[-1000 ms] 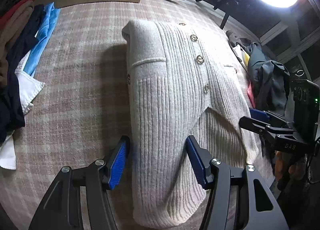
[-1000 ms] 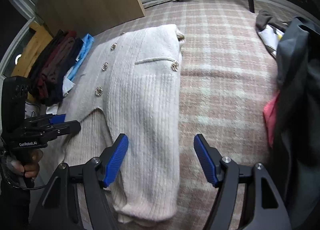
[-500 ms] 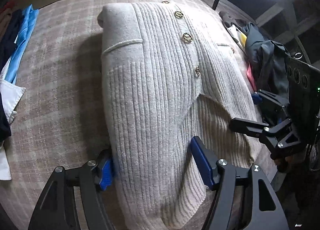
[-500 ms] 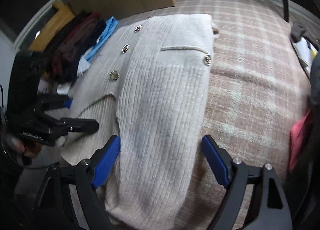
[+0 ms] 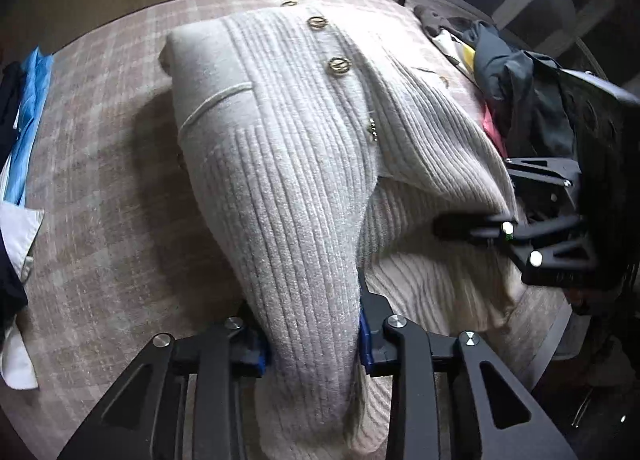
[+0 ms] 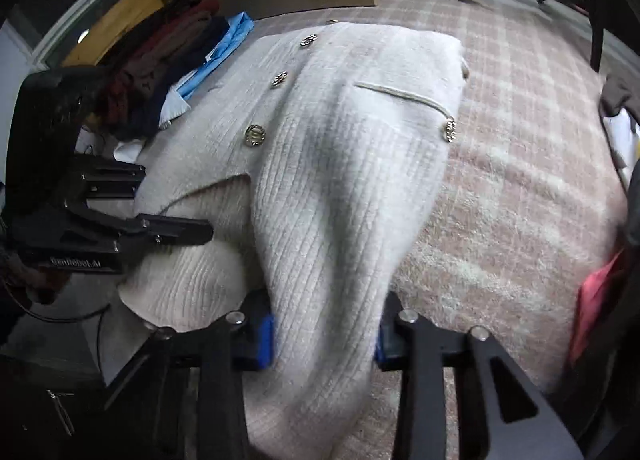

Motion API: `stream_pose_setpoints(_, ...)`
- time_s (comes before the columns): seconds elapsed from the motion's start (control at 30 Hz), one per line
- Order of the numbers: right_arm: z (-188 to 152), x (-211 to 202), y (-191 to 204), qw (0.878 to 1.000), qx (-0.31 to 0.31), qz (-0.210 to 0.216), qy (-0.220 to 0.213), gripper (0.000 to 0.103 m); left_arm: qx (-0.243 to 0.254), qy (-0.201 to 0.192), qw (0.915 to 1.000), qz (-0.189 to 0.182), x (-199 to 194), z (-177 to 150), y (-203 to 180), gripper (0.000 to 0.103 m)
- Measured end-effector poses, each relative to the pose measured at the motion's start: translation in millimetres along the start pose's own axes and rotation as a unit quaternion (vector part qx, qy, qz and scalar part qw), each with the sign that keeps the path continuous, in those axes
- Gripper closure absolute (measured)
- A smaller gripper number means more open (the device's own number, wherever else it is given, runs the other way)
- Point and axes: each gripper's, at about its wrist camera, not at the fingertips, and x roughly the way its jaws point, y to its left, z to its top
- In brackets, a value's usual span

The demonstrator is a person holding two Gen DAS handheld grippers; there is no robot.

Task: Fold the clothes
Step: 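Slide both grippers under the folded cardigan and grasp it, then lift the folded cardigan with both grippers and carry it to the clothes pile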

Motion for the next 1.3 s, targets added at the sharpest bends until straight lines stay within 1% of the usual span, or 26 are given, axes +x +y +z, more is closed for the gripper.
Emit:
stream_pose_setpoints(0.03,0.6,0.5,-0.2,1.0,0.005,0.006,0.0,0.071,-0.003,-0.005,1.0,-0.004,-0.5,-0.2,1.2,0.075)
stream_pose_setpoints(0.13,2.4,2.0,-0.9,1.0,0.02,0.025,0.001,0.073,-0.039,-0.013,0.9986,-0.035,-2.4,-1.2,12.1,0.077)
stream_pose_setpoints(0.2,3.7,2.9,-1.3,0.999,0.03,0.037,0.001,0.075,-0.054,-0.014,0.9974,-0.046,-4.4,-0.7,16.6,0.078)
stream_pose_setpoints(0.27,6.2,-0.2,0.3,0.998,0.037,0.046,0.004,0.076,-0.059,-0.018,0.9968,-0.051,-9.5,0.4,16.4,0.079)
stream_pose_setpoints(0.33,9.3,-13.2,3.6,0.998,0.034,0.048,-0.007,0.077,-0.056,-0.031,0.9963,-0.057,-20.4,2.7,13.3,0.08)
stream_pose_setpoints(0.47,14.2,-41.1,10.3,0.998,0.03,0.052,-0.035,0.078,-0.044,-0.066,0.9958,-0.047,-52.3,11.1,11.6,0.081)
stream_pose_setpoints(0.63,19.0,-78.0,18.6,0.995,0.029,0.055,-0.075,0.078,-0.019,-0.097,0.9947,-0.026,-88.5,19.1,-3.2,0.081)
stream_pose_setpoints(0.77,15.1,-105.0,28.4,0.993,0.028,0.069,-0.091,0.078,-0.006,-0.115,0.993,-0.027,-113.1,9.0,-9.3,0.081)
stream_pose_setpoints(0.83,13.8,-115.6,34.7,0.992,0.028,0.076,-0.093,0.078,-0.003,-0.117,0.9926,-0.032,-118.1,10.1,-16.0,0.081)
stream_pose_setpoints(0.93,18.3,-125.7,50.7,0.992,0.024,0.081,-0.097,0.078,-0.008,-0.128,0.9909,-0.04,-130.4,6.8,-10.1,0.081)
stream_pose_setpoints(1.0,26.5,-128.3,63.4,0.991,0.02,0.08,-0.104,0.078,-0.012,-0.137,0.9894,-0.045,-140.2,5.7,-2.9,0.081)
stream_pose_setpoints(1.1,45.4,-134.2,87.5,0.99,0.006,0.075,-0.116,0.078,-0.008,-0.156,0.9869,-0.042,-168.0,6.8,17.5,0.081)
stream_pose_setpoints(1.13,56.4,-136.0,98.1,0.99,0.001,0.072,-0.122,0.078,-0.005,-0.165,0.9855,-0.038,-181.5,9.5,26.6,0.081)
stream_pose_setpoints(1.2,81.2,-140.8,120.0,0.988,0.009,0.052,-0.147,0.078,0.005,-0.187,0.982,-0.028,-210.3,15.5,44.0,0.081)
stream_pose_setpoints(1.3,126.2,-149.5,165.4,0.983,-0.023,0.039,-0.179,0.078,0.018,-0.228,0.9735,-0.012,-265.5,23.9,79.3,0.081)
